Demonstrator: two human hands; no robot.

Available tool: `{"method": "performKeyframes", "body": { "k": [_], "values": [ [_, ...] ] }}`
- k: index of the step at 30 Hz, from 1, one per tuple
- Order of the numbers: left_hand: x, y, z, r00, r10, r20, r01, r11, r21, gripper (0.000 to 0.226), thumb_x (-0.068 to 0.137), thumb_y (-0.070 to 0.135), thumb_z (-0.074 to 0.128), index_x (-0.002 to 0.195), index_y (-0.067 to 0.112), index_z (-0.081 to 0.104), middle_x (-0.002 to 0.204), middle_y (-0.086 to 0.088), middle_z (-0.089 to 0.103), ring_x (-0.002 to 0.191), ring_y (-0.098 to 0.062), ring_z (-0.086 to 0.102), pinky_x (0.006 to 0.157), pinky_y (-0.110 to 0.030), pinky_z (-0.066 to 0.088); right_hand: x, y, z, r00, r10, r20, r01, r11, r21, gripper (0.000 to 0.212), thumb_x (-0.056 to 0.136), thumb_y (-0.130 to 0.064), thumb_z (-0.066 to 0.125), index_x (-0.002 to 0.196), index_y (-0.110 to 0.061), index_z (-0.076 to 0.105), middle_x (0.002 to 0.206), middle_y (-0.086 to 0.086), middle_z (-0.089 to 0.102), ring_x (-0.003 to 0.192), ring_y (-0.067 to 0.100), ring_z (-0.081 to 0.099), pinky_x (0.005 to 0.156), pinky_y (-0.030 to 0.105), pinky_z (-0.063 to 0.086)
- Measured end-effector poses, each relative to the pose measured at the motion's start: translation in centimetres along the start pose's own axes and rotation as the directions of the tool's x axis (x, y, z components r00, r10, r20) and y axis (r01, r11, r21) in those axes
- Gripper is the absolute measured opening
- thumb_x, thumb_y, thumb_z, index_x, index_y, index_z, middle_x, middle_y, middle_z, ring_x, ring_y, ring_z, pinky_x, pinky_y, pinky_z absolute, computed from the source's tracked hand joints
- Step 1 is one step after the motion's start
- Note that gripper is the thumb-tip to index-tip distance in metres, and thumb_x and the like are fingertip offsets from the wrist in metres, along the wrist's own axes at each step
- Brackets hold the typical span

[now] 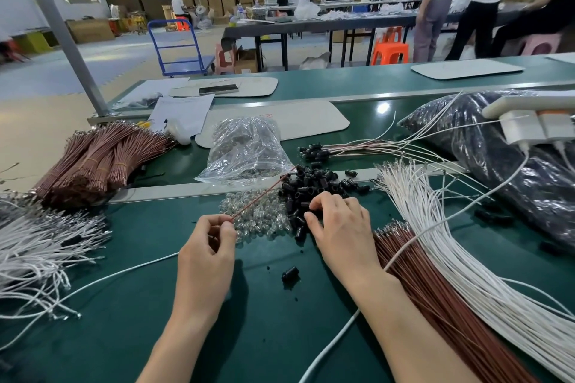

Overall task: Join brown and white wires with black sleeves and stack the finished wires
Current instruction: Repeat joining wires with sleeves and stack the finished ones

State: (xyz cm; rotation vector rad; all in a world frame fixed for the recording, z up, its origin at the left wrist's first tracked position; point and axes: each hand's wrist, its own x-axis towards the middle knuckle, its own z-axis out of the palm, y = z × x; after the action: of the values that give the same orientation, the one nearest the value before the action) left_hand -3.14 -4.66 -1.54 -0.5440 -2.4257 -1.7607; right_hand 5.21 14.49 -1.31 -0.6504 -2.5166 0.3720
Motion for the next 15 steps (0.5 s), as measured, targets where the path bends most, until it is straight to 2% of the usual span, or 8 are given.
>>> {"method": "performKeyframes", "body": {
  "k": [5, 8, 10, 11, 13, 14, 15],
  "values": [
    [0.0, -0.1, 0.0, 1.0, 0.011, -0.004, -0.011, 1.0, 0.0, 0.013, 0.101, 0.029, 0.055, 0.09, 0.034, 0.061, 0.08, 0.006, 0.063, 0.053, -0.004, 0.047, 0.048, -0.017, 0.04, -0.3, -0.1, -0.5, 0.999, -0.041, -0.036, 0.043, 0.997, 0.058, 0.01, 0.099, -0.033, 0.058, 0.107, -0.028, 0.057, 0.099, -0.012, 0.061, 0.097, 0.013, 0.049, 0.103, 0.035, 0.036],
    [0.1, -0.2, 0.0, 1.0, 0.013, 0.0, -0.013, 1.0, -0.004, 0.013, 0.101, 0.028, 0.055, 0.091, 0.032, 0.062, 0.077, 0.006, 0.062, 0.053, -0.004, 0.047, 0.047, -0.016, 0.039, -0.4, -0.2, -0.9, 0.992, -0.062, -0.109, 0.074, 0.992, 0.103, 0.021, 0.098, -0.026, 0.059, 0.12, -0.025, 0.059, 0.098, -0.009, 0.061, 0.092, 0.012, 0.051, 0.096, 0.032, 0.042],
    [0.1, -0.2, -0.1, 1.0, 0.019, 0.003, -0.019, 1.0, -0.015, 0.013, 0.101, 0.028, 0.055, 0.09, 0.034, 0.062, 0.077, 0.008, 0.063, 0.054, -0.004, 0.047, 0.048, -0.015, 0.039, -0.2, -0.3, -1.4, 0.991, -0.013, -0.132, 0.044, 0.971, 0.235, 0.031, 0.101, -0.024, 0.055, 0.131, -0.025, 0.059, 0.101, -0.006, 0.059, 0.093, 0.011, 0.053, 0.088, 0.023, 0.045],
    [0.0, -0.1, -0.1, 0.999, 0.033, 0.007, -0.033, 0.999, -0.02, 0.014, 0.101, 0.029, 0.055, 0.09, 0.036, 0.061, 0.078, 0.009, 0.063, 0.055, -0.004, 0.048, 0.049, -0.014, 0.04, -0.2, -0.2, -1.8, 0.991, 0.044, -0.129, 0.004, 0.937, 0.349, 0.029, 0.102, -0.025, 0.054, 0.129, -0.028, 0.062, 0.101, -0.007, 0.059, 0.093, 0.009, 0.056, 0.083, 0.019, 0.047],
    [-0.2, 0.1, -0.1, 0.996, 0.087, 0.023, -0.086, 0.996, -0.03, 0.013, 0.099, 0.031, 0.055, 0.091, 0.04, 0.061, 0.078, 0.009, 0.063, 0.058, -0.004, 0.049, 0.051, -0.012, 0.04, -0.1, 0.2, -2.4, 0.979, 0.199, -0.044, -0.132, 0.787, 0.602, 0.019, 0.101, -0.027, 0.057, 0.113, -0.036, 0.069, 0.099, -0.013, 0.066, 0.092, 0.003, 0.062, 0.079, 0.014, 0.05],
    [-0.4, 0.3, 0.0, 0.992, 0.122, 0.037, -0.12, 0.992, -0.035, 0.012, 0.099, 0.032, 0.057, 0.092, 0.041, 0.061, 0.078, 0.009, 0.063, 0.059, -0.004, 0.05, 0.053, -0.011, 0.04, -0.1, 0.3, -2.7, 0.961, 0.276, 0.028, -0.21, 0.658, 0.723, 0.016, 0.1, -0.027, 0.06, 0.106, -0.037, 0.071, 0.096, -0.013, 0.071, 0.09, 0.001, 0.065, 0.078, 0.014, 0.051],
    [-0.5, 0.4, 0.0, 0.986, 0.158, 0.054, -0.156, 0.987, -0.037, 0.01, 0.099, 0.034, 0.058, 0.094, 0.042, 0.062, 0.078, 0.009, 0.063, 0.061, -0.005, 0.052, 0.054, -0.011, 0.041, -0.1, 0.2, -3.1, 0.933, 0.34, 0.117, -0.28, 0.483, 0.83, 0.014, 0.098, -0.025, 0.063, 0.103, -0.034, 0.073, 0.093, -0.011, 0.075, 0.088, 0.001, 0.068, 0.079, 0.016, 0.053]
  ]
}}
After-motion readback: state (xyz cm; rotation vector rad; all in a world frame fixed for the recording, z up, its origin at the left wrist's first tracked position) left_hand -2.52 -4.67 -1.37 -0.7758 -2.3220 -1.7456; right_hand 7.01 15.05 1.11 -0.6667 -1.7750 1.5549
